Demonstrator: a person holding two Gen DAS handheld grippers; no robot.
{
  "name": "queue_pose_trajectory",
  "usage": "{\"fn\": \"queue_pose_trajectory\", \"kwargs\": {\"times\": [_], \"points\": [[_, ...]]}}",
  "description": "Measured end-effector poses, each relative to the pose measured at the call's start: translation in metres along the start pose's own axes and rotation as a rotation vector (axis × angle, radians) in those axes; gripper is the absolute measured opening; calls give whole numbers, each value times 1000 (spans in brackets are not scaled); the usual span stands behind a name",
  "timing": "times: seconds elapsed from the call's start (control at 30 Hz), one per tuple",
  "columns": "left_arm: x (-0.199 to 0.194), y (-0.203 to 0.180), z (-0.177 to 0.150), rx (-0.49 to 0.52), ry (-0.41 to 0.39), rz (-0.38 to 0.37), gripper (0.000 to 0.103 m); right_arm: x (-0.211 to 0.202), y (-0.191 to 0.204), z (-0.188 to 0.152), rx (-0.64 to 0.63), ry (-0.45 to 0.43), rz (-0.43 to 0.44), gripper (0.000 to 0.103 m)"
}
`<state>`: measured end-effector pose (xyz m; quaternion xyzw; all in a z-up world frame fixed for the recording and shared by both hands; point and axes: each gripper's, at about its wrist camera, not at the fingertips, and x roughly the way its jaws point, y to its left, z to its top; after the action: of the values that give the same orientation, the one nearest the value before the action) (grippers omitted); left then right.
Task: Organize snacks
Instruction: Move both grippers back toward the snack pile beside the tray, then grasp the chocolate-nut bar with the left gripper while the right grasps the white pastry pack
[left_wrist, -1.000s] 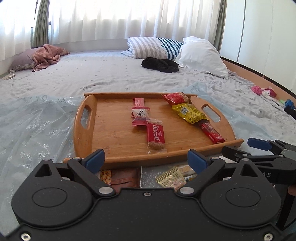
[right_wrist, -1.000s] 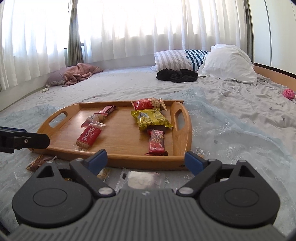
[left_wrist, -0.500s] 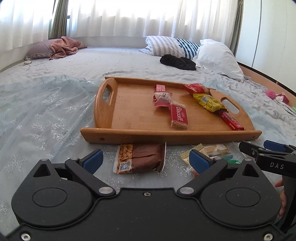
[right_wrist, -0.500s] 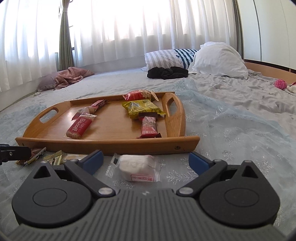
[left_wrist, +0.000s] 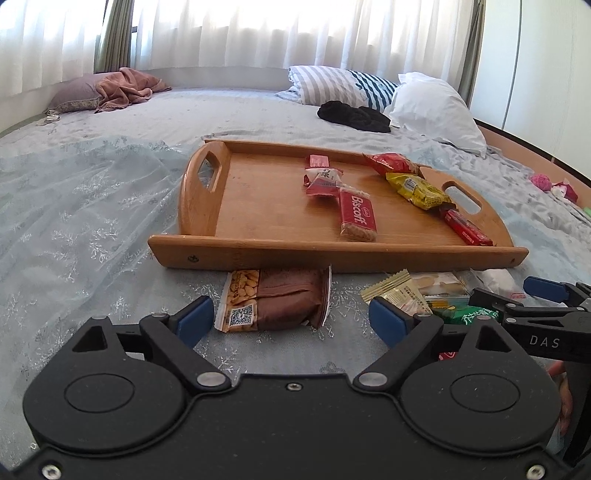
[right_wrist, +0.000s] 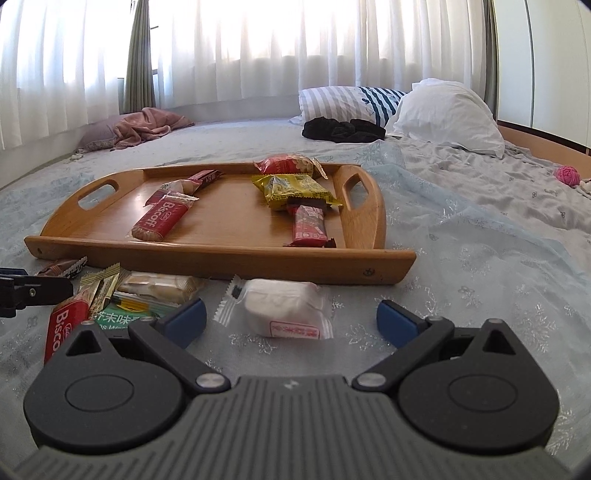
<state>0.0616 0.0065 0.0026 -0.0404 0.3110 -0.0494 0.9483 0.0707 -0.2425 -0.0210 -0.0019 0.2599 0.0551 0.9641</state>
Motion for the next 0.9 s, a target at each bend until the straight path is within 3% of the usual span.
{"fn": "queue_pose_trajectory", "kwargs": {"times": [0.23, 0.53, 0.9], "points": [[-1, 1, 2, 1, 2, 1, 65, 2, 2, -1, -11, -1, -10, 103], [-6, 1, 4, -4, -9, 3, 48, 1, 2, -1, -11, -1, -9, 103], [-12, -4, 3, 4, -16, 16, 44, 3, 3, -2, -11, 7, -5, 103]]}}
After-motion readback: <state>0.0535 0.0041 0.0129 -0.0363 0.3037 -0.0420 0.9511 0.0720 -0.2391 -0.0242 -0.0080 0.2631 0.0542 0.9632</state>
